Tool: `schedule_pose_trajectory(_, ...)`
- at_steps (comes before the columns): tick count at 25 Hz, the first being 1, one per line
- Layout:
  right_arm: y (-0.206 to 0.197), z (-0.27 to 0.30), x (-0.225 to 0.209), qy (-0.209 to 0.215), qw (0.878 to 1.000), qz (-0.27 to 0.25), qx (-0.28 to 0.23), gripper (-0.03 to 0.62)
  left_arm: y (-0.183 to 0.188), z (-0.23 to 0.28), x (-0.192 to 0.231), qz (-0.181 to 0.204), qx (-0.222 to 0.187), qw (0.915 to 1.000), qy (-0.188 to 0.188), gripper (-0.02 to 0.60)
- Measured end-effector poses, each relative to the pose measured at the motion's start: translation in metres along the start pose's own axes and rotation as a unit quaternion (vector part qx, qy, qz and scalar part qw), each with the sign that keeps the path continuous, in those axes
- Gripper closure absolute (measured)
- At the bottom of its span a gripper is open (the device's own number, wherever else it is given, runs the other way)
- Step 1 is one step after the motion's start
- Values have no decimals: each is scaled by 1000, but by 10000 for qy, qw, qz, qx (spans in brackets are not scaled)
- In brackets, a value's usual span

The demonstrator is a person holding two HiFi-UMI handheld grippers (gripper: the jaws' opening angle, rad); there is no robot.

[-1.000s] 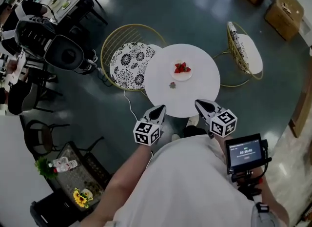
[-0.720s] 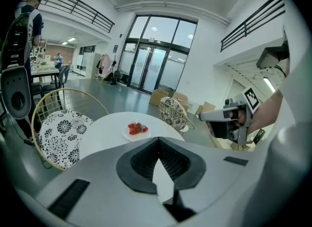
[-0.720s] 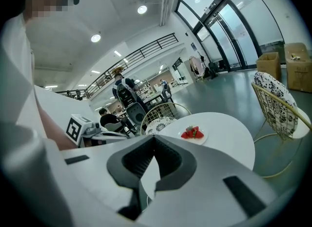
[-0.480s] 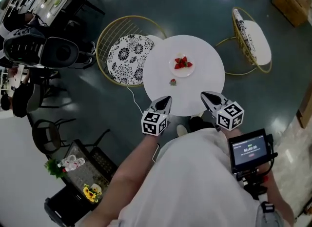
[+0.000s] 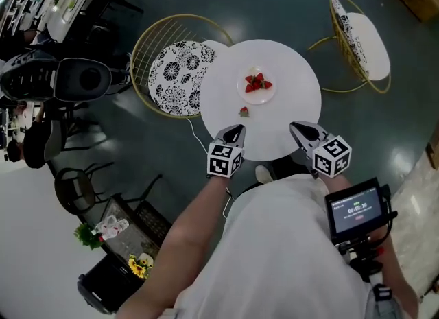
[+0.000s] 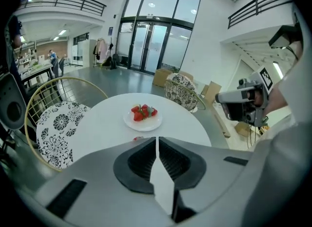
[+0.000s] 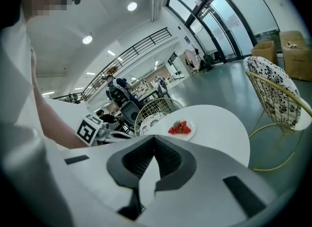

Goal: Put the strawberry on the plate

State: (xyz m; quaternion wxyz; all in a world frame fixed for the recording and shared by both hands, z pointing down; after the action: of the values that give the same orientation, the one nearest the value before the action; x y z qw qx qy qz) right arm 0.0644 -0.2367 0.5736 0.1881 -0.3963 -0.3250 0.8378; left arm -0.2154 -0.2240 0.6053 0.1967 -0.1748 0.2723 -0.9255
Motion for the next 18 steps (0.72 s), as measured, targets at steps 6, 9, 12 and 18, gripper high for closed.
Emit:
schedule_pose_trajectory(6,-6,0,-6,-54,9999,109,68,588,3,22,8,149,312,9992,182,573)
schedule_pose_trajectory(9,-6,0,-10,-51,9998,144,118,588,5,35,13,206,500,9982,251,513)
schedule_pose_trajectory(12,-8,-2,-12,-67,9997,169,146,588,4,46,18,323,690,9965,348,498)
schedule_pose_trajectory(18,-12,-7,-6,-154,9995,243,127,588,8,58,28,605,1112,9907,496,421)
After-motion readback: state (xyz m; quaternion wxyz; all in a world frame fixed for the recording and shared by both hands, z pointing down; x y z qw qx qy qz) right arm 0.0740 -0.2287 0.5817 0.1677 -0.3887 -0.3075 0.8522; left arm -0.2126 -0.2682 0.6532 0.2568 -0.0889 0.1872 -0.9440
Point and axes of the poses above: the fingertips, and each gripper's own axes: z forward along the fingers, x to its left, y out of its top, the point moved 10 cm from there along -z, backward along the fingers, and after that the axes turned 6 degrees about x, right-handed, at the moved point
